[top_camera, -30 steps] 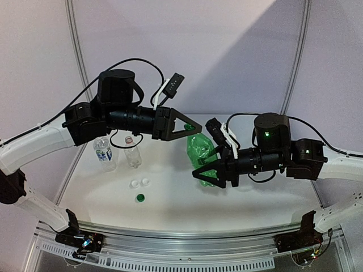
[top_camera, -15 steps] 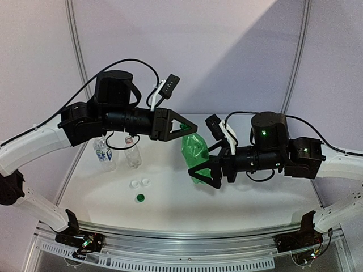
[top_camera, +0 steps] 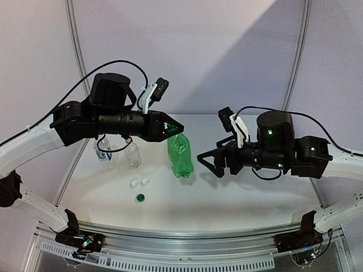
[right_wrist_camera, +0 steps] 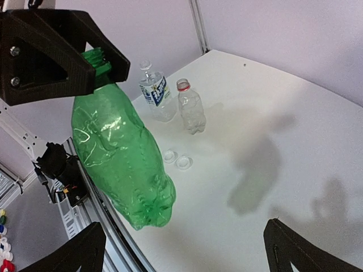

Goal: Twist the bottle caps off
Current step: Place the bottle without the bottle cap at the center of the board.

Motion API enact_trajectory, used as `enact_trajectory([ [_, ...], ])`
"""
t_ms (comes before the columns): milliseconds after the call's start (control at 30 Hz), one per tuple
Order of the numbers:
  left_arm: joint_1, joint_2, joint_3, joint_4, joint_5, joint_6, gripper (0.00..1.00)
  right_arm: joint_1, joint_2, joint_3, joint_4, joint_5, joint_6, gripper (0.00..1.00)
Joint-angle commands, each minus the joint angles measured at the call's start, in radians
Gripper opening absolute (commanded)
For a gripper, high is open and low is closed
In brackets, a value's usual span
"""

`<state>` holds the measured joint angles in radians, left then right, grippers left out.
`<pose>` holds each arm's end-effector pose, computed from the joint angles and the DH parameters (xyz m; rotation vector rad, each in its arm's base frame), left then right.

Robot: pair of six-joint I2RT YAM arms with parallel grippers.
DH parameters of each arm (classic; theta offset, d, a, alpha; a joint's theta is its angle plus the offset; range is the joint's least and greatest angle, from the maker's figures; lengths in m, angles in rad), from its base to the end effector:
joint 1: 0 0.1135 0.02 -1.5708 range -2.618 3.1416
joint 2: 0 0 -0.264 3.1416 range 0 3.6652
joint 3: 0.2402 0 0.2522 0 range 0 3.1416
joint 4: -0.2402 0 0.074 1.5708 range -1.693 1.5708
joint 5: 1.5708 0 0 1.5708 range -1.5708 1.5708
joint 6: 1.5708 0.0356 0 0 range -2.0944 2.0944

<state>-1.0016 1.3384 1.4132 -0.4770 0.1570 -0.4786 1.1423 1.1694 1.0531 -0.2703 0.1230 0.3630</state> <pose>0.1567 -0.2552 0.4058 0.6613 2.0400 -1.0795 0.1155 0.2423 0.3465 -0.7021 1.9340 0.8528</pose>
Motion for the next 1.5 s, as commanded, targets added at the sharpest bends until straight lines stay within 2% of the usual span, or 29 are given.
enact_trajectory([
  [0, 0.001, -0.004, 0.016, -0.046, -0.172, 0.016, 0.0, 0.001, -0.06, -0.036, -0.051, 0.132, 0.031, 0.99],
  [300, 0.004, 0.031, -0.062, 0.066, -0.391, 0.084, 0.0, 0.001, -0.166, -0.109, -0.074, 0.291, 0.066, 0.99],
  [567, 0.016, 0.103, -0.145, 0.235, -0.448, 0.209, 0.0, 0.001, -0.192, -0.116, -0.096, 0.329, 0.078, 0.99],
  [733, 0.068, 0.159, -0.18, 0.321, -0.423, 0.226, 0.0, 0.001, -0.201, -0.117, -0.11, 0.346, 0.089, 0.99],
  [1033, 0.145, 0.306, -0.183, 0.345, -0.42, 0.24, 0.0, 0.001, -0.238, -0.134, -0.133, 0.379, 0.107, 0.99],
  [1233, 0.167, 0.337, -0.296, 0.525, -0.373, 0.315, 0.0, 0.001, -0.265, -0.159, -0.12, 0.397, 0.113, 0.99],
  [1400, 0.194, 0.352, -0.344, 0.593, -0.362, 0.294, 0.0, 0.002, -0.27, -0.169, -0.099, 0.402, 0.104, 0.99],
  [1467, 0.203, 0.347, -0.381, 0.653, -0.334, 0.287, 0.03, 0.001, -0.266, -0.173, -0.087, 0.4, 0.098, 0.99],
])
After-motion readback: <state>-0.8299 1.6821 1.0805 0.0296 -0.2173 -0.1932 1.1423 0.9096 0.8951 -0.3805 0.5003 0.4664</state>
